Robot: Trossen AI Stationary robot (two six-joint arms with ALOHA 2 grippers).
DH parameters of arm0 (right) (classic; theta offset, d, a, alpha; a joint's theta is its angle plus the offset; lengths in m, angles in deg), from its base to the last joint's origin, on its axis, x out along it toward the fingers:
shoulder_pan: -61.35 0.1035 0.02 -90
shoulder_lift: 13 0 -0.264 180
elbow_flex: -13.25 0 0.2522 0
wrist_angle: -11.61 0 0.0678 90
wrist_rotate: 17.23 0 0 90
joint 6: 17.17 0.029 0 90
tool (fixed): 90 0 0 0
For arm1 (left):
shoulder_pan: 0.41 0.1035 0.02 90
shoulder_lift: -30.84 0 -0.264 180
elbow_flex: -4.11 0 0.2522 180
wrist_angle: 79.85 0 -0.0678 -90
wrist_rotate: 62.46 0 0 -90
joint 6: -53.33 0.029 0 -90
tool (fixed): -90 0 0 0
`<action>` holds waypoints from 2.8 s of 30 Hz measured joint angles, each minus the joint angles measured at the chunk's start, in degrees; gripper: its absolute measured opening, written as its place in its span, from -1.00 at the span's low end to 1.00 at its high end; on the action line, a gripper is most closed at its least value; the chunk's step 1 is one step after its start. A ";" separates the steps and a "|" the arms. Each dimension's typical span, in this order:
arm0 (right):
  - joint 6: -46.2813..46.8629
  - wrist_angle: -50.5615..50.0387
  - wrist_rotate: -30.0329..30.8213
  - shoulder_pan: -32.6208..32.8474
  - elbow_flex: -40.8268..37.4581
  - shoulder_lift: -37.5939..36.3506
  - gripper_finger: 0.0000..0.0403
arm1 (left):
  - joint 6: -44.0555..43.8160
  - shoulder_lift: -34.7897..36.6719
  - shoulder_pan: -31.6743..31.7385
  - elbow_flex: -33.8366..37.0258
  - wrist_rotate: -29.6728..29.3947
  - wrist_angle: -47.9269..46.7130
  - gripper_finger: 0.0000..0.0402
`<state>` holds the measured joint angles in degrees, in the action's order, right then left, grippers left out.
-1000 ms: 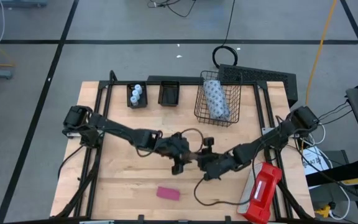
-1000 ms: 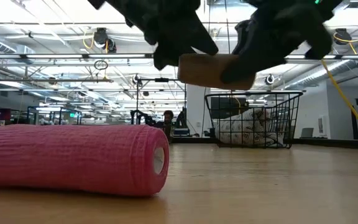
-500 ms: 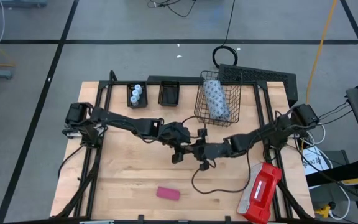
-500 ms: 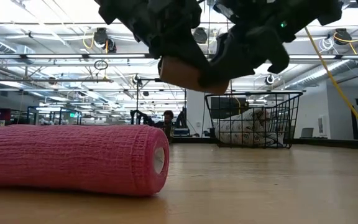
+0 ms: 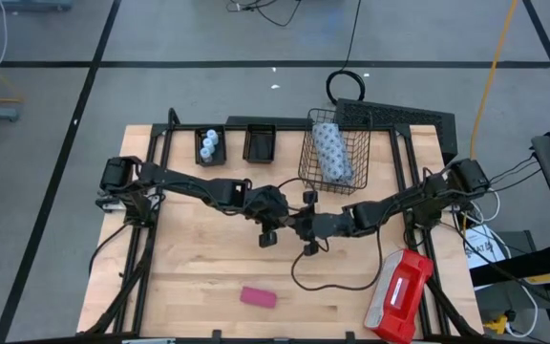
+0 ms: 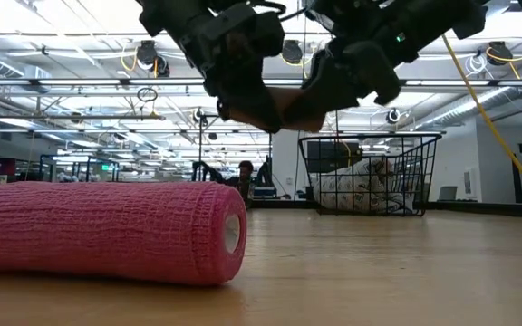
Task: Pick & place medical supplies in basket/bin
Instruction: Put the brown rolled bandage into the right black basket
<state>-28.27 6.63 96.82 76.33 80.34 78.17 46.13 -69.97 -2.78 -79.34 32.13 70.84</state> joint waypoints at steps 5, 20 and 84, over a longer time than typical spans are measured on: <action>2.55 -0.04 1.15 0.18 0.30 -1.00 -0.44 | 1.38 4.42 0.31 0.00 -6.46 -3.94 -0.70; 13.55 -13.97 -3.99 1.66 -7.70 -18.89 -0.29 | 3.17 12.38 5.74 -0.26 -15.94 -4.06 -0.72; 10.22 5.97 -0.23 0.35 -22.48 -34.44 -0.29 | -40.99 1.76 30.75 27.26 -23.22 45.86 0.14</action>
<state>-18.05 12.60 96.58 76.68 57.86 43.73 5.15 -68.21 27.97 -52.09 8.91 116.69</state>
